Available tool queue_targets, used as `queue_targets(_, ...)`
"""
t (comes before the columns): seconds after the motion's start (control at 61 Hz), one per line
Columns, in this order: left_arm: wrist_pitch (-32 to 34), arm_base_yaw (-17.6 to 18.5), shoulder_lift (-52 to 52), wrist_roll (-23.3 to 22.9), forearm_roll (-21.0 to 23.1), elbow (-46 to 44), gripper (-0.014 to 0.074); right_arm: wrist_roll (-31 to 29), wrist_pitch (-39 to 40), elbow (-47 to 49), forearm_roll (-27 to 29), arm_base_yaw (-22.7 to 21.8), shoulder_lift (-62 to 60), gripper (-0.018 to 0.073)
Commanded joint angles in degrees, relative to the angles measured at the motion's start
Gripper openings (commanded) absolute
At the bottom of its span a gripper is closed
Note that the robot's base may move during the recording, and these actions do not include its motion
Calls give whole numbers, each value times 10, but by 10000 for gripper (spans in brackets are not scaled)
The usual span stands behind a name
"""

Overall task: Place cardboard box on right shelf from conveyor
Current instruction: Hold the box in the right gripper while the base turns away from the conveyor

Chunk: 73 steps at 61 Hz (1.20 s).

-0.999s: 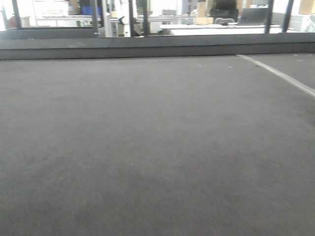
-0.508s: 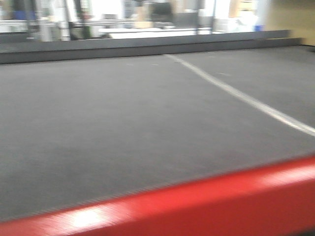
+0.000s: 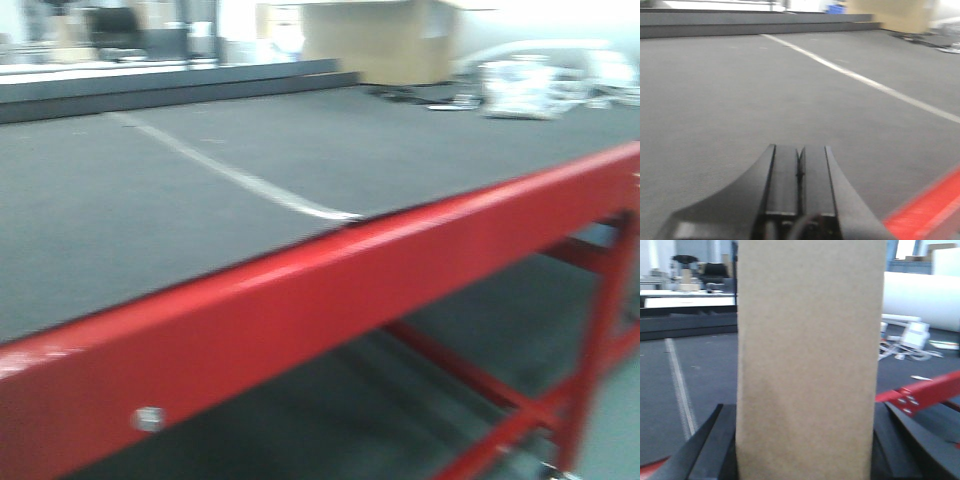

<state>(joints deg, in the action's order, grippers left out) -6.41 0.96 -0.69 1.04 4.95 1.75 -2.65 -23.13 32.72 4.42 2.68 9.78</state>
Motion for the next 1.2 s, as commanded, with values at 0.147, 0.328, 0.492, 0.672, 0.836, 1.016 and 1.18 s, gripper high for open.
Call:
queue_targets(0.147,47,-1,-5,-2,3,-2,-119,-4,58,16,-3,-5,6,74)
queue_targets(0.328,47,-1,-5,-2,3,-2,-119,-4,58,16,-3,-5,6,74)
queue_targets(0.492,47,-1,-5,-2,3,-2,-119,-4,58,16,-3,-5,6,74)
queue_targets(0.672,47,-1,-5,-2,3,-2,-119,-4,58,16,-3,-5,6,74)
queue_targets(0.836,47,-1,-5,-2,3,-2,-119,-4,58,16,-3,-5,6,74)
queue_targets(1.016,47,-1,-5,-2,3,-2,-119,-4,59,16,-3,-5,6,74)
queue_targets(1.18,47,-1,-5,-2,3,-2,-119,-4,59,16,-3,-5,6,74)
